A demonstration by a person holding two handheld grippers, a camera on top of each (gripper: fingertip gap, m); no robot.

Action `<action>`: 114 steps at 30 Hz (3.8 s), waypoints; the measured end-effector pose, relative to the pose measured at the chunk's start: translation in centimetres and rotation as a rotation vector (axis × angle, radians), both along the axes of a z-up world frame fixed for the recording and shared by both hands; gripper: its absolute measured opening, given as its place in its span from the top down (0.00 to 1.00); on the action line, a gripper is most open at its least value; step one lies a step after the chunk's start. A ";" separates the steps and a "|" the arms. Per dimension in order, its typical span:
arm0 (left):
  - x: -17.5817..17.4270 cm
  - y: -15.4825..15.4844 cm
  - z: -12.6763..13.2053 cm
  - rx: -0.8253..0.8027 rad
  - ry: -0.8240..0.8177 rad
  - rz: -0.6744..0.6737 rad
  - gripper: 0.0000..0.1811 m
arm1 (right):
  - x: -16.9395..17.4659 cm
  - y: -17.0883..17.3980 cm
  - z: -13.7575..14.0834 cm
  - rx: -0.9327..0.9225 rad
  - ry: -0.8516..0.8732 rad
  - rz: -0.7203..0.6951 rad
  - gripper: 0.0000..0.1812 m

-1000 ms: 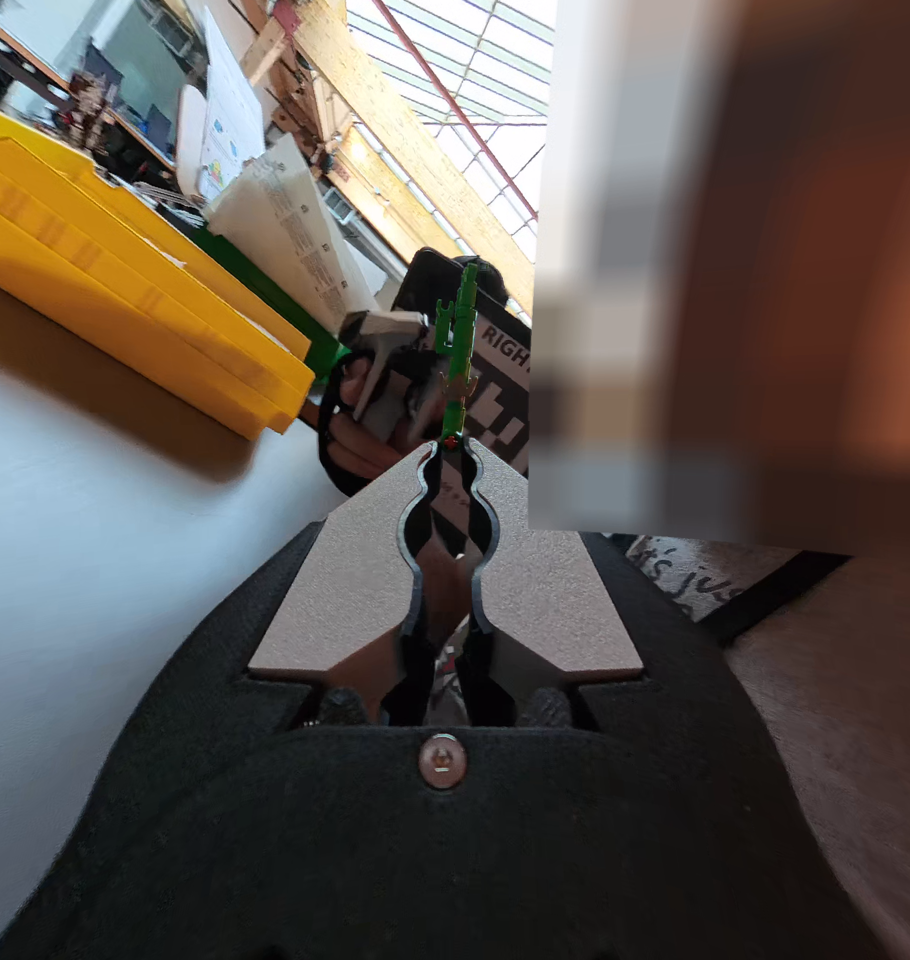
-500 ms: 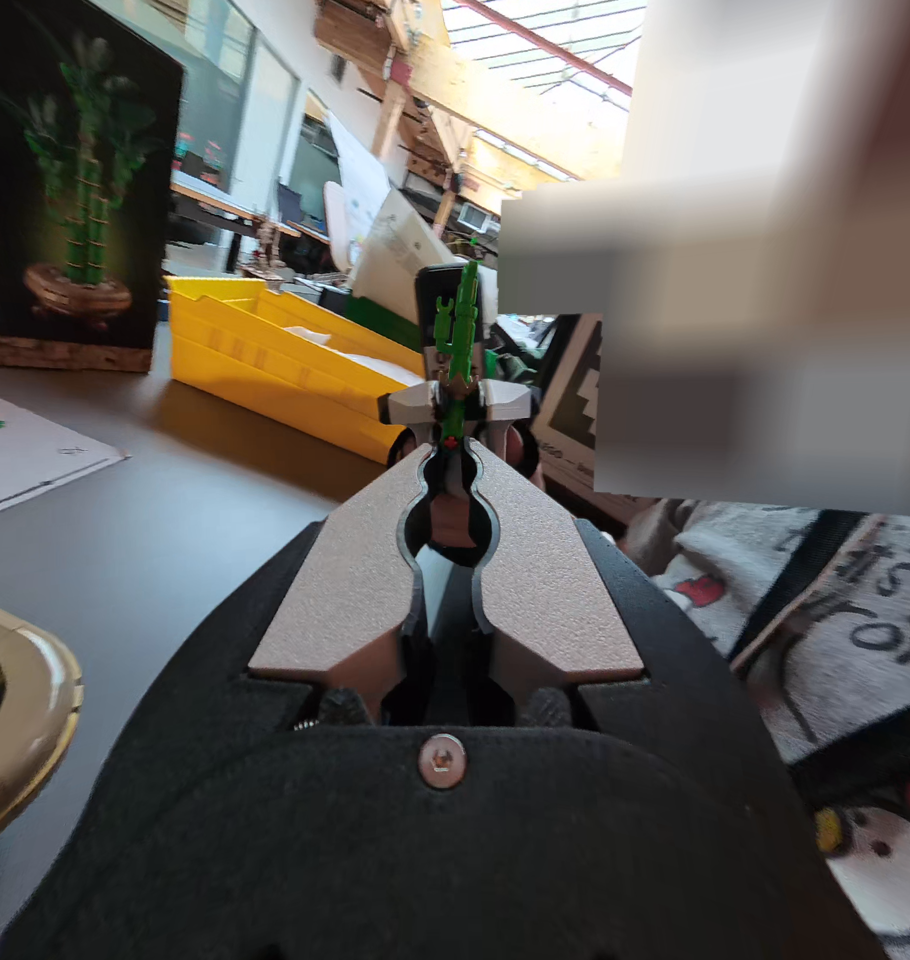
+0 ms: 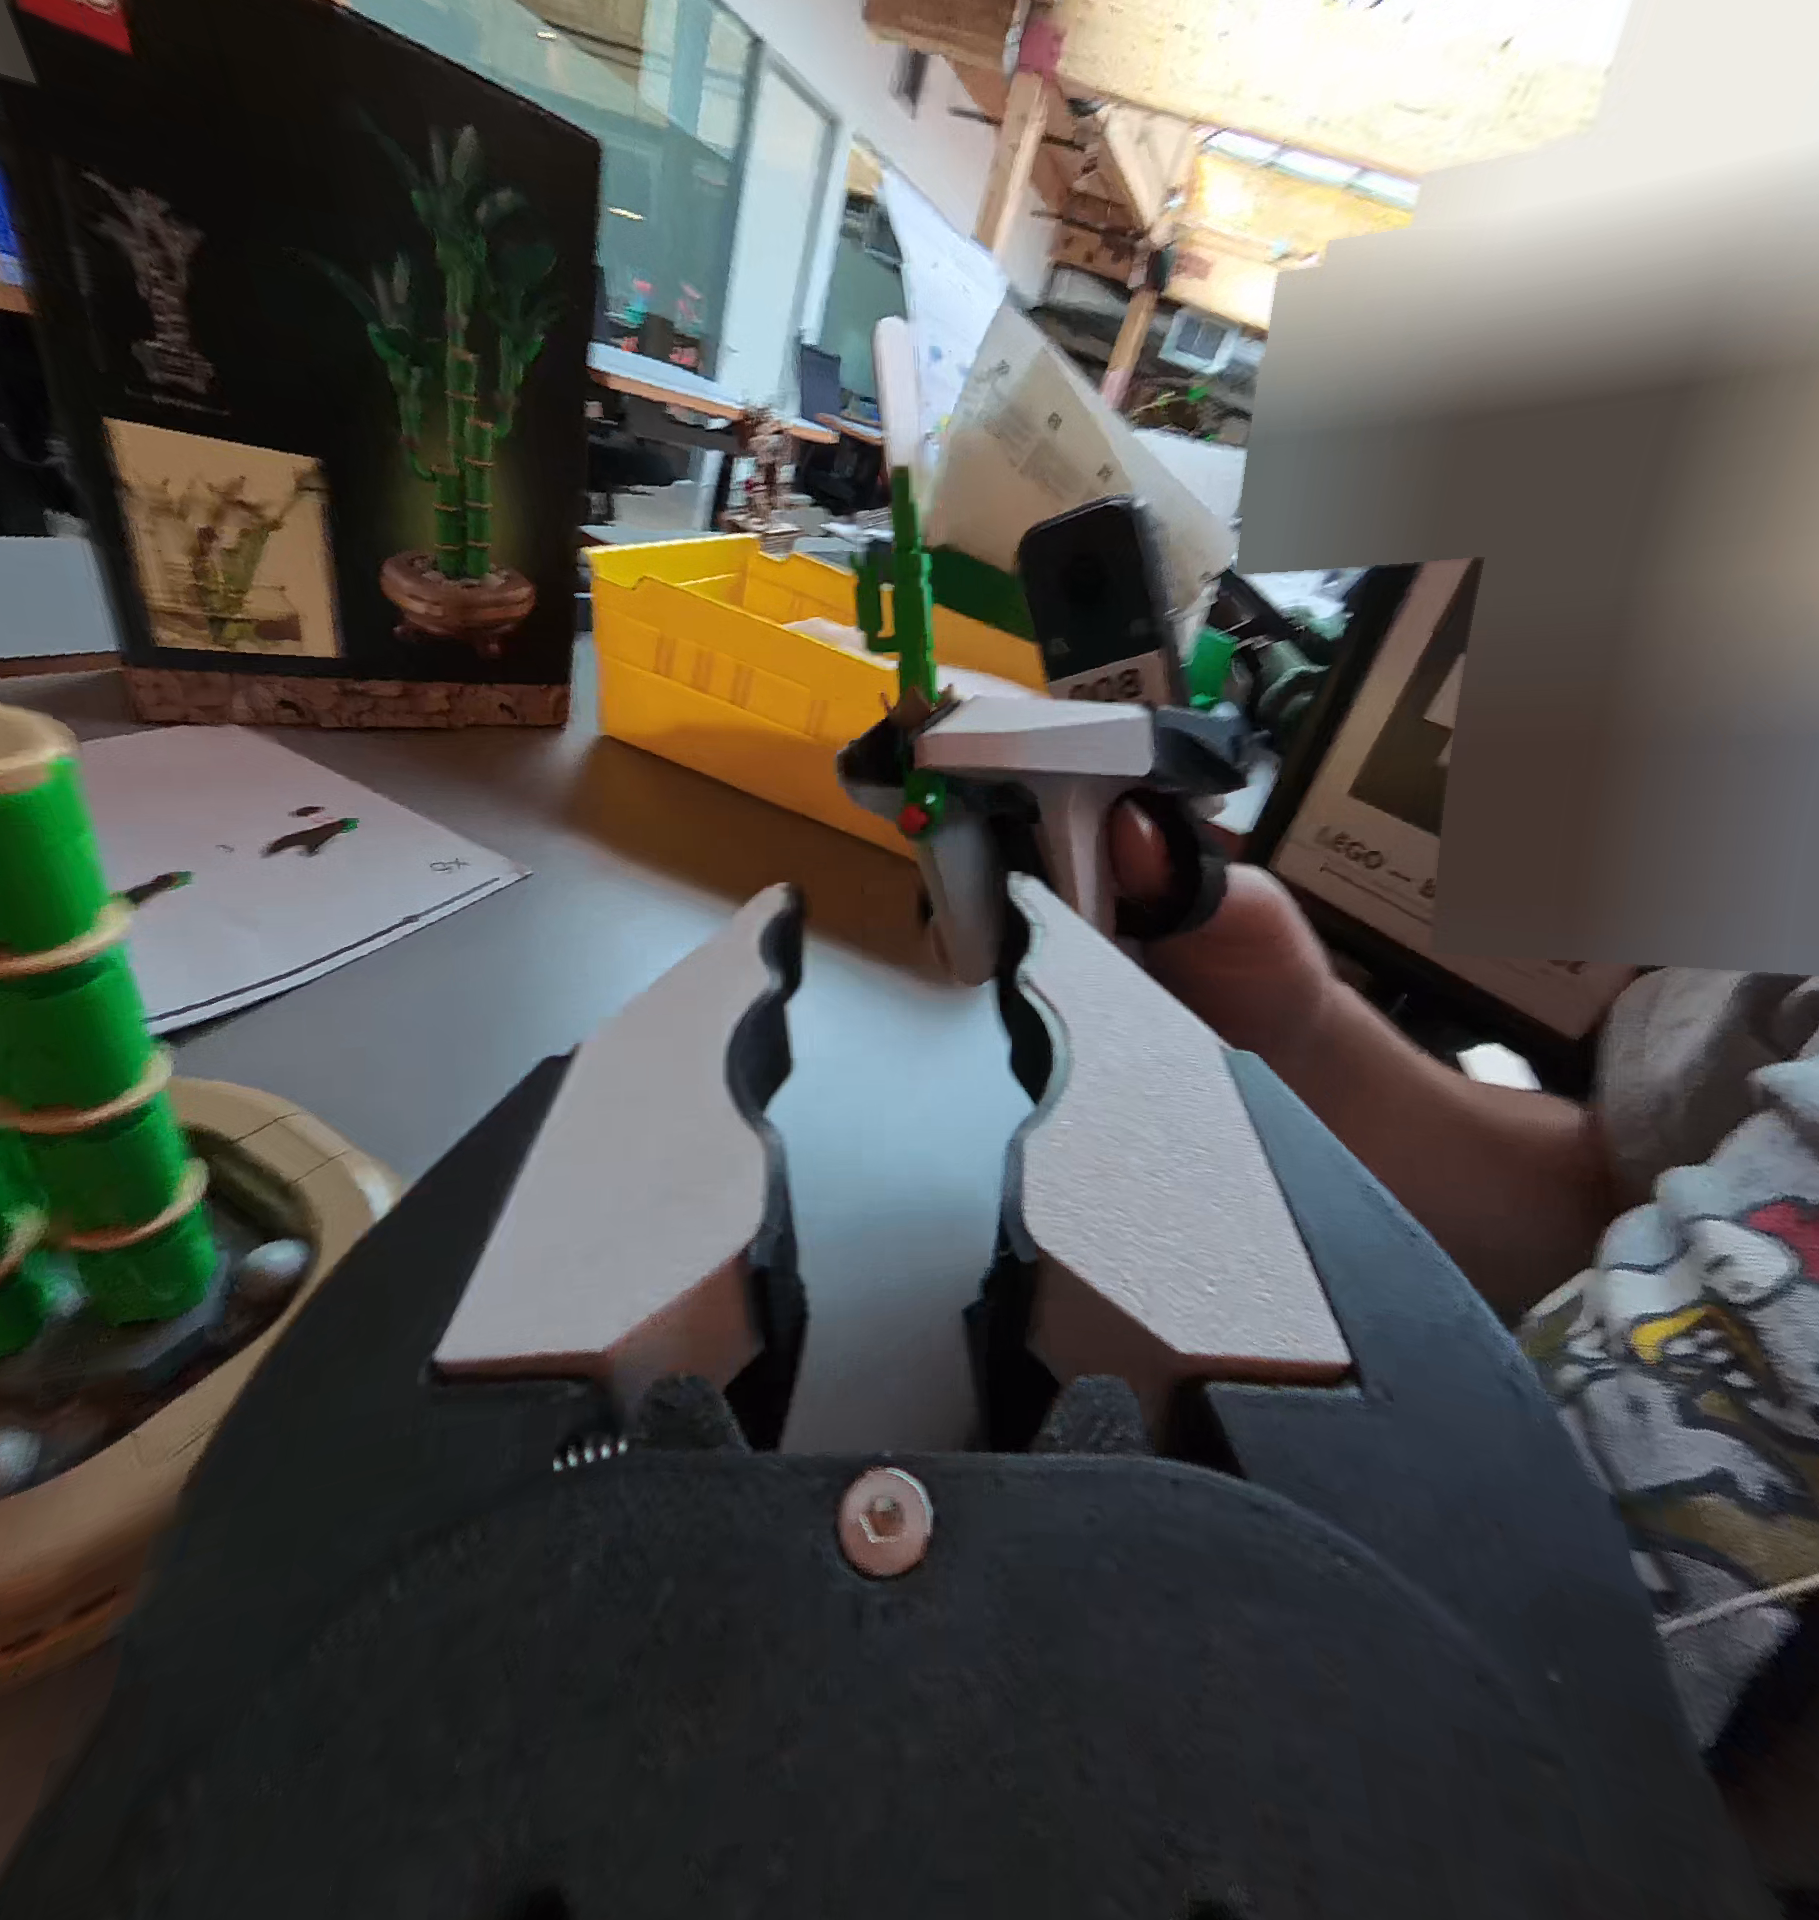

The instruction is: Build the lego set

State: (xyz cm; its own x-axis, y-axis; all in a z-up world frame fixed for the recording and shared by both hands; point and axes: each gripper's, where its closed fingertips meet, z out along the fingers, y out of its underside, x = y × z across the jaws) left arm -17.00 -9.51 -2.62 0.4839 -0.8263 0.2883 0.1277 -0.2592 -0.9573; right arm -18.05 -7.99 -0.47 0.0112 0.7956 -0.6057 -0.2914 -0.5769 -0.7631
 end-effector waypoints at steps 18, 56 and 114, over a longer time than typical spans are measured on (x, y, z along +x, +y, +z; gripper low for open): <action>-11.3 8.2 -9.3 -0.192 0.507 0.498 0.38 | -1.4 9.7 -3.3 -0.015 -0.177 -0.038 0.95; -10.9 4.6 -7.2 0.009 0.314 -0.273 0.46 | -2.5 7.4 -7.0 0.046 -0.191 0.156 0.94; -11.0 4.7 -9.5 0.045 0.455 -0.292 0.45 | -2.5 8.4 -8.4 -0.144 -0.219 0.181 0.95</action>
